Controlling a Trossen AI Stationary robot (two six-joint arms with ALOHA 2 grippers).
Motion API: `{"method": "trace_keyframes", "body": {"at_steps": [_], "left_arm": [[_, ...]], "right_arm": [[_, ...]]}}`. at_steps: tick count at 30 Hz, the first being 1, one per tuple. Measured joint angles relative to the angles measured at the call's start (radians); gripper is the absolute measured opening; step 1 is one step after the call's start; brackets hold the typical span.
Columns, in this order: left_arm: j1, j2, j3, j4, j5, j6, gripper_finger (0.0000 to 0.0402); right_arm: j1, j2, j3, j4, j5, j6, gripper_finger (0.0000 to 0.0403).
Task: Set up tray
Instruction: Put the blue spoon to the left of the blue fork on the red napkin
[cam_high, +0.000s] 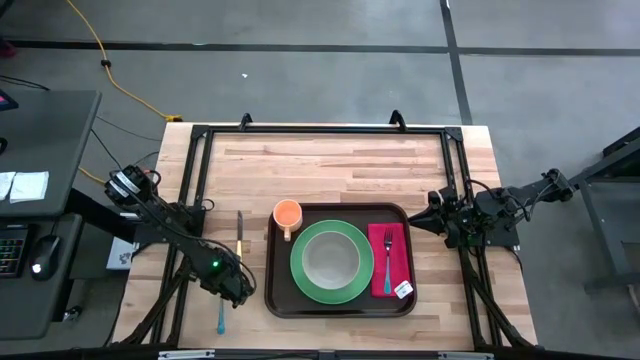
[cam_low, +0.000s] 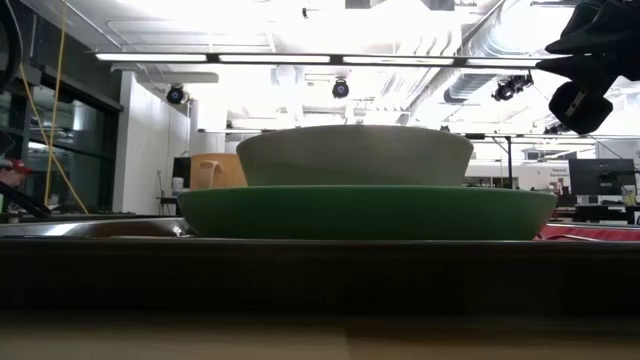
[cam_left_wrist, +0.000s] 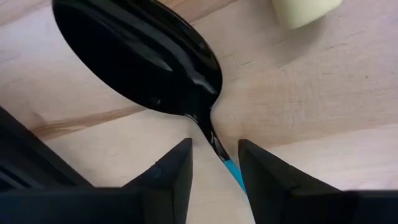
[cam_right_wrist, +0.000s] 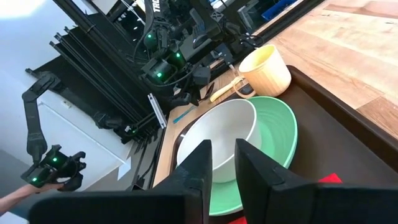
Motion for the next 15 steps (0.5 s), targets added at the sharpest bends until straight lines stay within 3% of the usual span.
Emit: {"method": "trace_keyframes", "body": {"at_steps": [15], "left_arm": [[0.000, 0.051, 0.003, 0.010, -0.007, 0.004, 0.0154]], "right_arm": [[0.000, 0.000, 0.000, 0.000, -0.003, 0.003, 0.0046]]}}
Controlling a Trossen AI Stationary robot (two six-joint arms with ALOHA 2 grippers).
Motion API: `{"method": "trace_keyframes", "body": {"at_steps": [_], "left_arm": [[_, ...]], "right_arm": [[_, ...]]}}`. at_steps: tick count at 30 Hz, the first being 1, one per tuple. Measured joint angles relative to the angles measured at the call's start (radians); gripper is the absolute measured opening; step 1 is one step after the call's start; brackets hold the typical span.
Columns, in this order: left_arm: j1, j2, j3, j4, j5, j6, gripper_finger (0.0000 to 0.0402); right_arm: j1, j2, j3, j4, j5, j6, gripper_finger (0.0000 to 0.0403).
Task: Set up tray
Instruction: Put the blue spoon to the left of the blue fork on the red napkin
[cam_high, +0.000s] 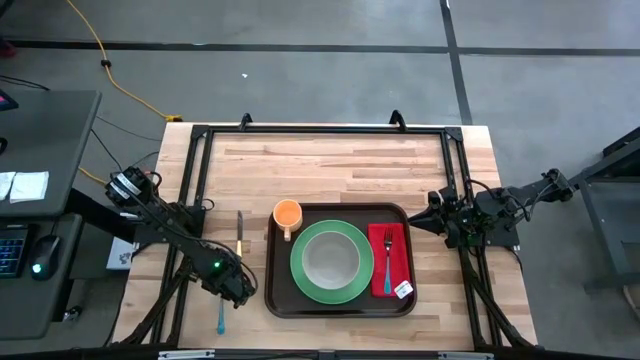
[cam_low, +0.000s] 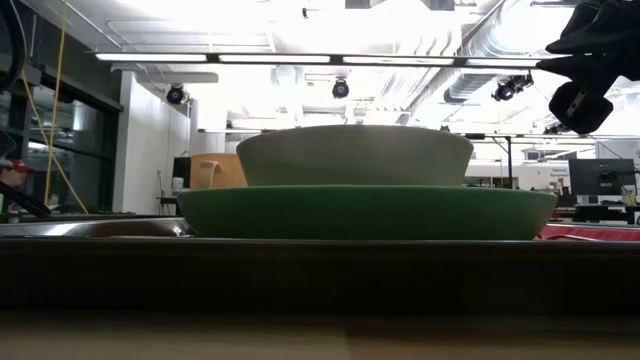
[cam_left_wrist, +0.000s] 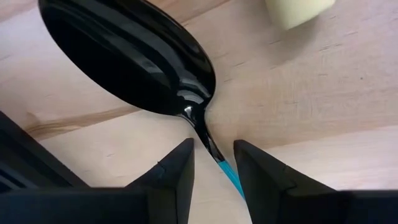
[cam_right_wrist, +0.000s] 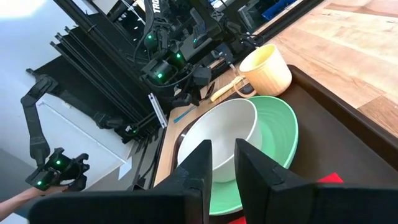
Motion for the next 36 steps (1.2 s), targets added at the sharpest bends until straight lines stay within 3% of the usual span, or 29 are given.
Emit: {"method": "trace_keyframes", "body": {"at_steps": [11, 25, 36], "left_arm": [[0.000, 0.009, -0.001, 0.008, 0.000, -0.004, 0.0148], [0.000, 0.009, -0.001, 0.014, -0.006, -0.008, 0.0017], [-0.002, 0.016, 0.046, -0.048, -0.014, -0.007, 0.0030]], "right_arm": [[0.000, 0.000, 0.000, 0.001, -0.001, 0.000, 0.0050], [0.000, 0.000, 0.000, 0.001, -0.001, 0.000, 0.0052], [0.000, 0.000, 0.000, 0.001, -0.001, 0.000, 0.0049]]}}
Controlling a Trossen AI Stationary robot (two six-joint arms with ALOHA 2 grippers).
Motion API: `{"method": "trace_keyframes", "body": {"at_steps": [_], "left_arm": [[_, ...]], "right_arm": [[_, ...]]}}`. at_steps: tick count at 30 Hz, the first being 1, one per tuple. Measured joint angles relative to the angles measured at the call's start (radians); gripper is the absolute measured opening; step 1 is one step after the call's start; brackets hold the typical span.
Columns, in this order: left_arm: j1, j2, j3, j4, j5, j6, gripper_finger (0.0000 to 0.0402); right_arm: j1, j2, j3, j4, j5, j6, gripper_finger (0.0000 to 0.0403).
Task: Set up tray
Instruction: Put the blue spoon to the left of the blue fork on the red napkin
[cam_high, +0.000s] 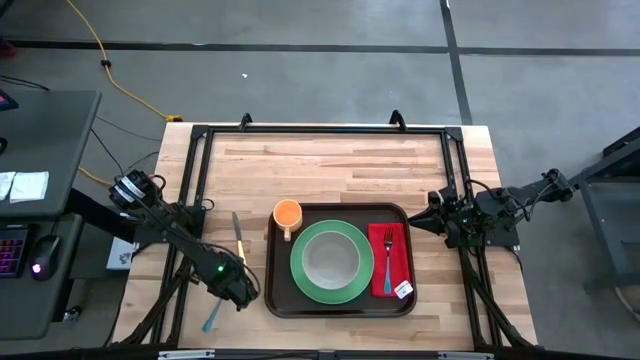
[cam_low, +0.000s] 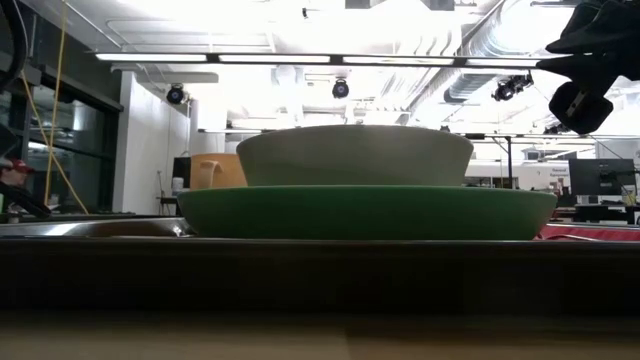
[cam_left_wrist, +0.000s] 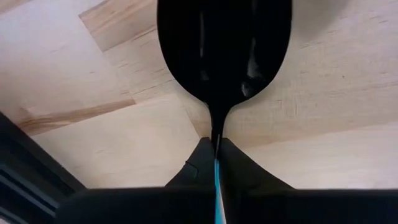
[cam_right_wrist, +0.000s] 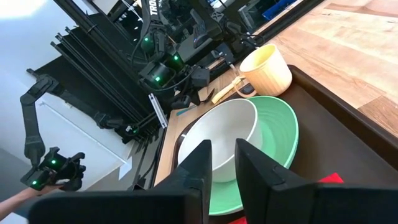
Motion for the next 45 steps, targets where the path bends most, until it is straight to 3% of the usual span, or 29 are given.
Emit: {"method": "trace_keyframes", "body": {"at_steps": [21, 32, 45], "left_arm": [[0.000, 0.000, 0.137, -0.114, 0.008, 0.007, 0.0026], [0.000, -0.001, 0.339, -0.374, 0.003, 0.010, 0.0026], [0.001, -0.003, 0.612, -0.681, -0.153, 0.030, 0.0028]], "right_arm": [[0.000, 0.000, 0.000, 0.000, 0.003, 0.000, 0.0052], [0.000, 0.000, 0.000, 0.000, 0.003, 0.009, 0.0047], [0.000, 0.000, 0.000, 0.000, 0.003, 0.027, 0.0047]]}}
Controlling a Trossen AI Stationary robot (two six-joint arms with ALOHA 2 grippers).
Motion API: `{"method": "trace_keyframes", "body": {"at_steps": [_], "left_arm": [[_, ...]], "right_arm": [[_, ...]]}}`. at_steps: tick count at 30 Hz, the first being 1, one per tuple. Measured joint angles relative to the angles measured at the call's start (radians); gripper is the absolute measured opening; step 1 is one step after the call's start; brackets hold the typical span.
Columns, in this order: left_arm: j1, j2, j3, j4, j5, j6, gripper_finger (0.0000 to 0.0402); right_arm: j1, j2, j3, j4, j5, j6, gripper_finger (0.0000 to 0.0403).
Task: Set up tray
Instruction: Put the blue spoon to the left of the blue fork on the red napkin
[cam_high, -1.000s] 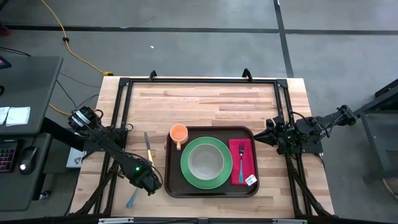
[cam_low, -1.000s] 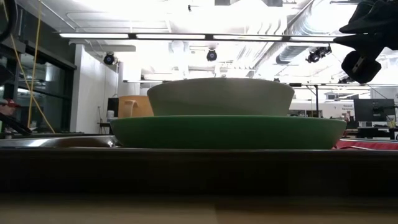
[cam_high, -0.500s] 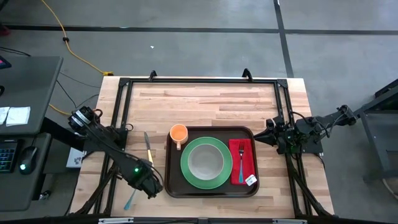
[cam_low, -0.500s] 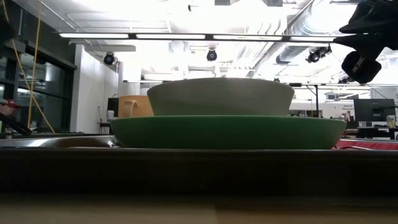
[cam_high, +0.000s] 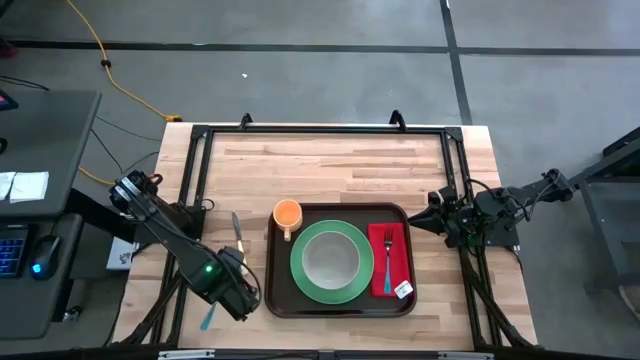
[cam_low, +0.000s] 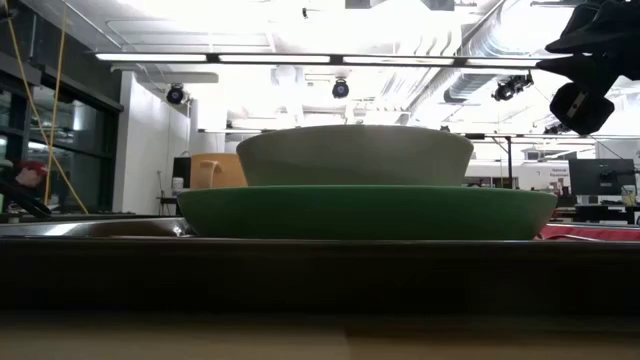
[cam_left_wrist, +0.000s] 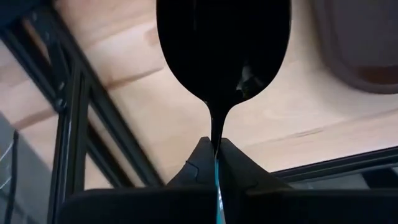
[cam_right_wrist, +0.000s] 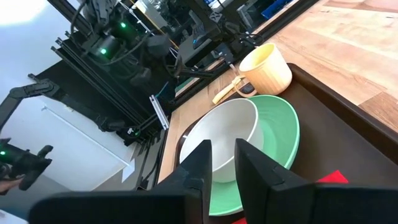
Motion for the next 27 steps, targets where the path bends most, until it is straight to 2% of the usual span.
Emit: {"method": "trace_keyframes", "body": {"at_steps": [8, 15, 22, 27], "left_arm": [[0.012, 0.000, 0.048, -0.001, -0.212, 0.014, 0.0026], [0.081, 0.000, 0.048, 0.044, -0.282, 0.092, 0.0033], [0.181, 0.000, 0.048, 0.117, -0.289, 0.259, 0.0034], [0.254, 0.000, 0.048, 0.194, -0.315, 0.391, 0.0035]], "right_arm": [[0.000, 0.000, 0.000, 0.001, 0.010, 0.000, 0.0050], [0.000, 0.000, 0.000, 0.005, 0.055, -0.006, 0.0051], [0.000, 0.000, 0.000, 0.046, 0.112, -0.028, 0.0047], [0.000, 0.000, 0.000, 0.081, 0.104, -0.074, 0.0051]]}}
